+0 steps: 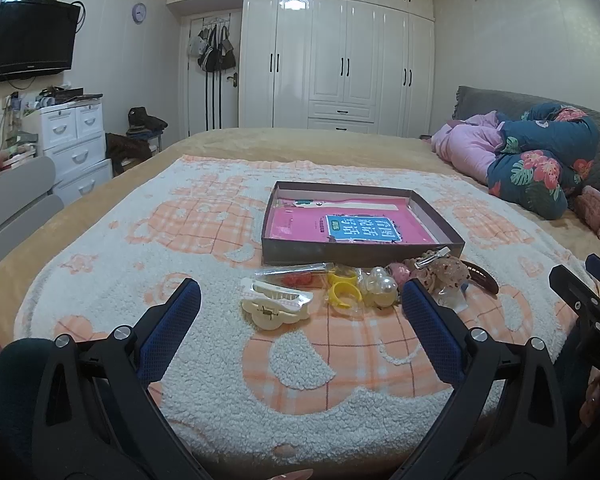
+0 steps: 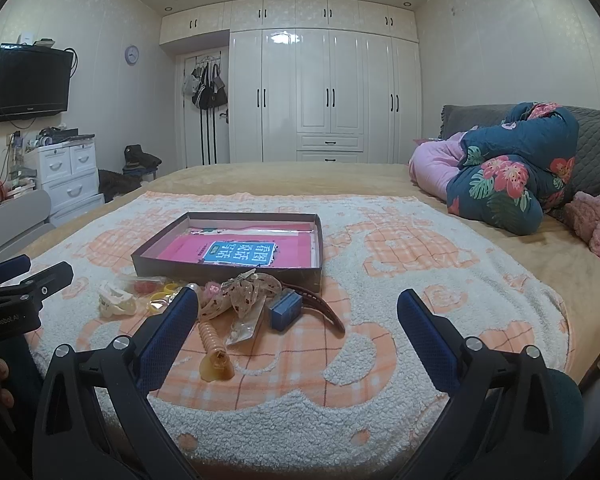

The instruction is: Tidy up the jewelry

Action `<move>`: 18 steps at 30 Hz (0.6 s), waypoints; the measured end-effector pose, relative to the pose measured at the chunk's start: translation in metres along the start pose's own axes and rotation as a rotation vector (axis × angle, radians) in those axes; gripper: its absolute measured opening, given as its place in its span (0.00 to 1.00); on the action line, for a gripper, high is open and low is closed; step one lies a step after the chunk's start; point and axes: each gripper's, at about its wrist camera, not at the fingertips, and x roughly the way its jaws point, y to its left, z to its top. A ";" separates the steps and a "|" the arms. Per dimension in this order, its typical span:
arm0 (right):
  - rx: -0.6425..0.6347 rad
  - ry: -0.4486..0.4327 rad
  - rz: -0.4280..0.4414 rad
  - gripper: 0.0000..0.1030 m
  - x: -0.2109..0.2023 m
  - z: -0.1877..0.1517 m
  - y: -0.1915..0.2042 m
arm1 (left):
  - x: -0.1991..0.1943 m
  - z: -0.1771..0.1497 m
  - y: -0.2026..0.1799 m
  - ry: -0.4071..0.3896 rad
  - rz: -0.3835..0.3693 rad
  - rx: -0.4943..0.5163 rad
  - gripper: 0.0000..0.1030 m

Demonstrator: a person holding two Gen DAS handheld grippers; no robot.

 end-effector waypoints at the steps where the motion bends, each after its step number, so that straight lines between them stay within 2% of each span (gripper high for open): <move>1: 0.001 0.000 0.000 0.94 0.000 0.001 -0.001 | 0.000 0.001 0.000 -0.001 0.000 -0.001 0.89; 18: 0.004 -0.004 0.004 0.94 -0.002 0.001 -0.002 | -0.002 0.002 0.000 -0.004 -0.001 0.000 0.89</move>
